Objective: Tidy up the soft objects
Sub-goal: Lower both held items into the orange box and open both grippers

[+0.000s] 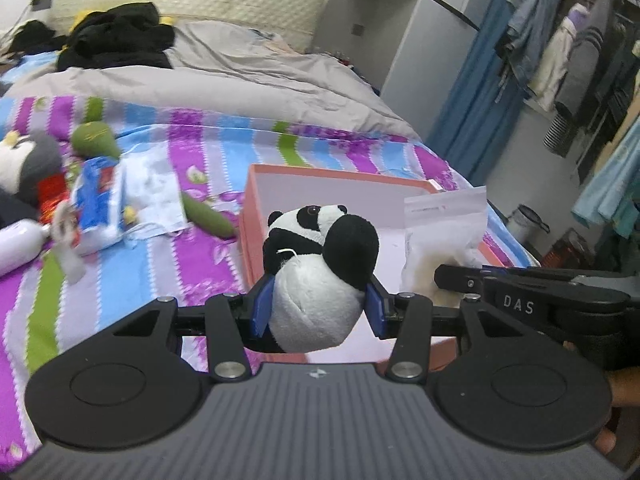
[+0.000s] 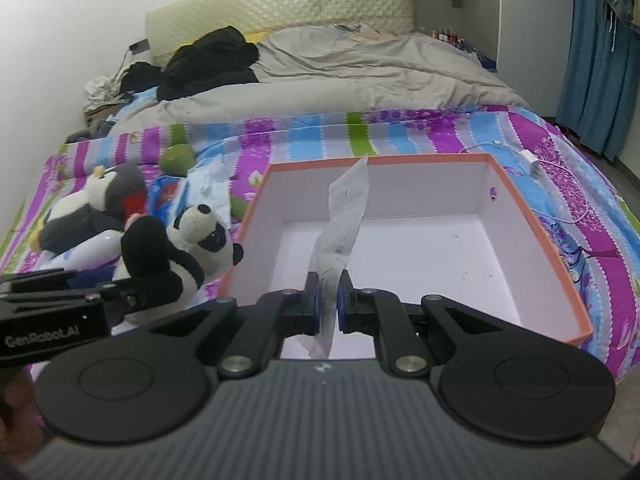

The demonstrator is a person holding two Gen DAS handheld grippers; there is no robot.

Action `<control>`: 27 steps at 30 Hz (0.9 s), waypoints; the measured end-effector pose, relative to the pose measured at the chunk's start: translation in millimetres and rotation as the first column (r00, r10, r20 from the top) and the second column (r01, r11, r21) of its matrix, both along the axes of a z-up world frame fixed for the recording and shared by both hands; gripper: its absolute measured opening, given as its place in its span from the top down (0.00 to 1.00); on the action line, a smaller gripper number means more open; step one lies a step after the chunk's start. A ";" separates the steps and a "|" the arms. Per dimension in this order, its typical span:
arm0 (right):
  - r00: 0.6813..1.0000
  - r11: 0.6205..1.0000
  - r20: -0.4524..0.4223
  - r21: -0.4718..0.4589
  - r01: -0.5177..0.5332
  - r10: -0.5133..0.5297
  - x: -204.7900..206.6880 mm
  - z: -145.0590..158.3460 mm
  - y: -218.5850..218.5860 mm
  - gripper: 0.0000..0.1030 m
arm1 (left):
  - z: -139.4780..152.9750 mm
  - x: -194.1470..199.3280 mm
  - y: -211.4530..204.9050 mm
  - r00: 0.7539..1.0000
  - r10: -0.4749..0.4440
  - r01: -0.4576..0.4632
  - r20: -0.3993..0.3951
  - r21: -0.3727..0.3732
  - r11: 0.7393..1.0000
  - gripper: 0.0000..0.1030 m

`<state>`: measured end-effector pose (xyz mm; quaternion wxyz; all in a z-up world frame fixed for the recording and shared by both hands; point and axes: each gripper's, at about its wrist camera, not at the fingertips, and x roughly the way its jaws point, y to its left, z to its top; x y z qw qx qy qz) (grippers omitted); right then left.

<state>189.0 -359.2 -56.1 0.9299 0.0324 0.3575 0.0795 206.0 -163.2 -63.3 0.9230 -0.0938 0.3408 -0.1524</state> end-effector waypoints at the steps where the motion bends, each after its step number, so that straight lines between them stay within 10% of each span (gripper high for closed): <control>1: 1.000 1.000 -0.009 -0.002 0.008 -0.008 7.1 -1.6 -4.7 0.88 | 0.5 6.8 -4.9 1.000 0.001 -0.001 -0.001 0.004 1.000 0.49; 27: 0.925 0.993 -0.364 -0.023 0.112 -0.113 104.2 -65.1 -92.6 0.87 | -44.5 126.4 -79.6 0.950 -0.152 0.167 -0.274 0.034 0.985 0.48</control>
